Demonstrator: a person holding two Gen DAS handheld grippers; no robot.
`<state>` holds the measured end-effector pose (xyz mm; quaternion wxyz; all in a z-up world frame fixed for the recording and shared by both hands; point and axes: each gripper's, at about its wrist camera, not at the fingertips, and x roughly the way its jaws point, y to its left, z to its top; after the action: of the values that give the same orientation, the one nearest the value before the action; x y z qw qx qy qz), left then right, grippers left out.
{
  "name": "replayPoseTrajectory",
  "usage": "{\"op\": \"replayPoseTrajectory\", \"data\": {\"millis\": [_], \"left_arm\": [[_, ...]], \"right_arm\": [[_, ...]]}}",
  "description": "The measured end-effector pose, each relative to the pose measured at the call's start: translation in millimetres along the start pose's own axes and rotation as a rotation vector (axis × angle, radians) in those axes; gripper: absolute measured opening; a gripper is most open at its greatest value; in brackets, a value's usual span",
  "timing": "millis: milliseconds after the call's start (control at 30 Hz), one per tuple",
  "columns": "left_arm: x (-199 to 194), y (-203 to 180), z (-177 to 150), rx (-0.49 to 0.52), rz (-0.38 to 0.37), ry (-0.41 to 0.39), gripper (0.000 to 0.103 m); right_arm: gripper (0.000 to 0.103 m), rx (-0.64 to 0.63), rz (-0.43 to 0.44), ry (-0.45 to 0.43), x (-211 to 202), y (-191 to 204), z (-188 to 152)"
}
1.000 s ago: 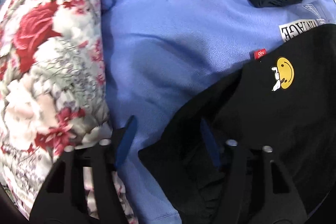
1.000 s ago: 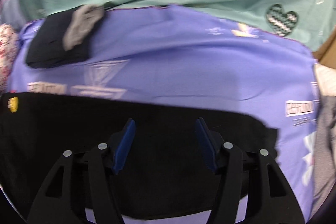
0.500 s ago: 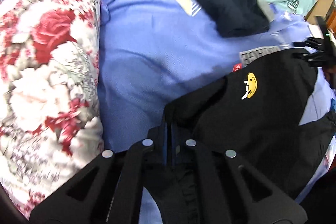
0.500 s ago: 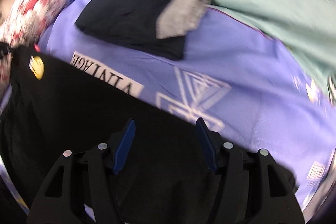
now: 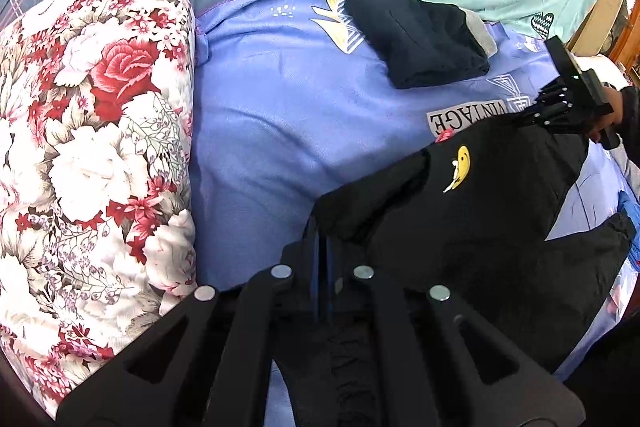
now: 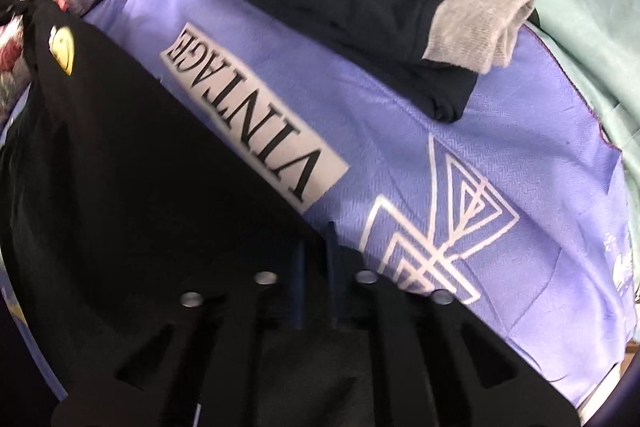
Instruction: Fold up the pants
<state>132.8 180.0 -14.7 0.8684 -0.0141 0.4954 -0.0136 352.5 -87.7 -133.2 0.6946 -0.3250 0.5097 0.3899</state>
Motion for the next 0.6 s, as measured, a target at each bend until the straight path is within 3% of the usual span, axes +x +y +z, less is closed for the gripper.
{"op": "replayPoseTrajectory", "data": {"millis": [200,333,467,600], "left_arm": [[3,1,-1,-0.016,0.012,0.02,0.002],[-18,-11,-8,0.013,-0.018,-0.001,0.002],[-37,-23,-35,0.038,-0.044,0.025,0.002],[-51,-27,-74,0.022,-0.063,0.064,0.002]], "right_arm": [[0.003,0.132,0.091,-0.125,-52,-5,-25],[0.003,0.171,0.138,-0.203,-106,13,-68],[0.003,0.191,0.186,-0.245,-145,46,-115],[0.003,0.23,0.245,-0.225,-149,89,-158]]}}
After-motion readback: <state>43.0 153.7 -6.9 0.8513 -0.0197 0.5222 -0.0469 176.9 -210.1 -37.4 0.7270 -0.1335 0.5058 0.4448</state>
